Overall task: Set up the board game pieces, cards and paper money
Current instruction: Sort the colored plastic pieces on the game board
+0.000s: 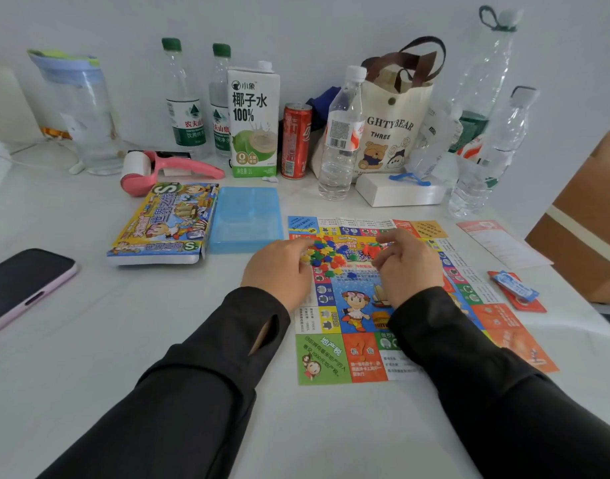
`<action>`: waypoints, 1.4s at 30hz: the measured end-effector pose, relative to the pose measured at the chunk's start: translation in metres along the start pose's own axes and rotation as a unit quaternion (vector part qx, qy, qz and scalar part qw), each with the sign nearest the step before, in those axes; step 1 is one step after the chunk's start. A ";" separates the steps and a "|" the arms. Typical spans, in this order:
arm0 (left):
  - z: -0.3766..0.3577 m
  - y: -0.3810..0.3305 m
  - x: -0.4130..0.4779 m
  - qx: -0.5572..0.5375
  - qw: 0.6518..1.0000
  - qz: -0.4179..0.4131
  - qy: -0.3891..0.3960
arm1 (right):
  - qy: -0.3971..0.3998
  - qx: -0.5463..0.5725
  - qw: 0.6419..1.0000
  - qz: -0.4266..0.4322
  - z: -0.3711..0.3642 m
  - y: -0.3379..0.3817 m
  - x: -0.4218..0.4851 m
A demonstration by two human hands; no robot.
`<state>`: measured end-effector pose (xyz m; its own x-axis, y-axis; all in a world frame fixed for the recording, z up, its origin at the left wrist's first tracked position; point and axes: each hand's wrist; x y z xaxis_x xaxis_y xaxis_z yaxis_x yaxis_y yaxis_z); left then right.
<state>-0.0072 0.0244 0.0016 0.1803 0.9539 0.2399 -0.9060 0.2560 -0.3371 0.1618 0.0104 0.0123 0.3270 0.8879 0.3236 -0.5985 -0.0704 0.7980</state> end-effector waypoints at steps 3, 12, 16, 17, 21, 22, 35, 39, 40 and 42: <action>0.000 0.001 0.000 0.006 1.000 0.016 -0.015 | 0.004 -0.011 1.000 -0.014 -0.001 -0.002 0.002; 0.000 -0.003 -0.005 -0.009 0.997 -0.064 0.038 | 0.041 0.125 0.991 -0.028 0.000 0.000 0.005; 0.003 -0.002 -0.005 -0.009 1.000 -0.025 -0.002 | 0.071 0.009 0.997 0.010 0.003 0.002 0.001; 0.003 -0.001 -0.005 -0.007 1.000 -0.019 -0.003 | 0.102 -0.046 0.993 0.024 0.001 0.003 -0.001; 0.003 0.000 -0.004 0.011 1.000 -0.007 0.012 | 0.178 -0.136 0.971 0.077 -0.009 0.008 -0.008; 0.003 0.000 -0.004 0.005 1.000 -0.001 0.010 | 0.176 -0.130 0.972 0.084 -0.010 0.009 -0.008; 0.003 0.002 0.001 -0.037 0.998 0.047 0.002 | 0.347 -0.144 0.926 0.020 -0.032 0.035 0.030; 0.003 0.001 0.002 -0.020 0.999 0.038 -0.008 | 0.298 -0.090 0.950 0.018 -0.019 0.032 0.025; 0.003 0.001 0.002 -0.011 0.999 0.034 -0.002 | 0.273 -0.088 0.958 0.020 -0.016 0.030 0.021; 0.003 0.000 0.002 0.010 0.999 0.027 0.013 | 0.228 -0.104 0.968 0.030 -0.015 0.025 0.011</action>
<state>-0.0080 0.0258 0.0051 0.1397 0.9701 0.1983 -0.9225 0.2003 -0.3300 0.1397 0.0254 0.0280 -0.0412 0.9966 0.0709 -0.7560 -0.0775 0.6499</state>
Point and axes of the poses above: each hand's wrist, its own x-axis towards the middle knuckle, its own z-axis out of the back of the hand, y = z × x, and after that the axes turned 12 degrees about x, right-handed
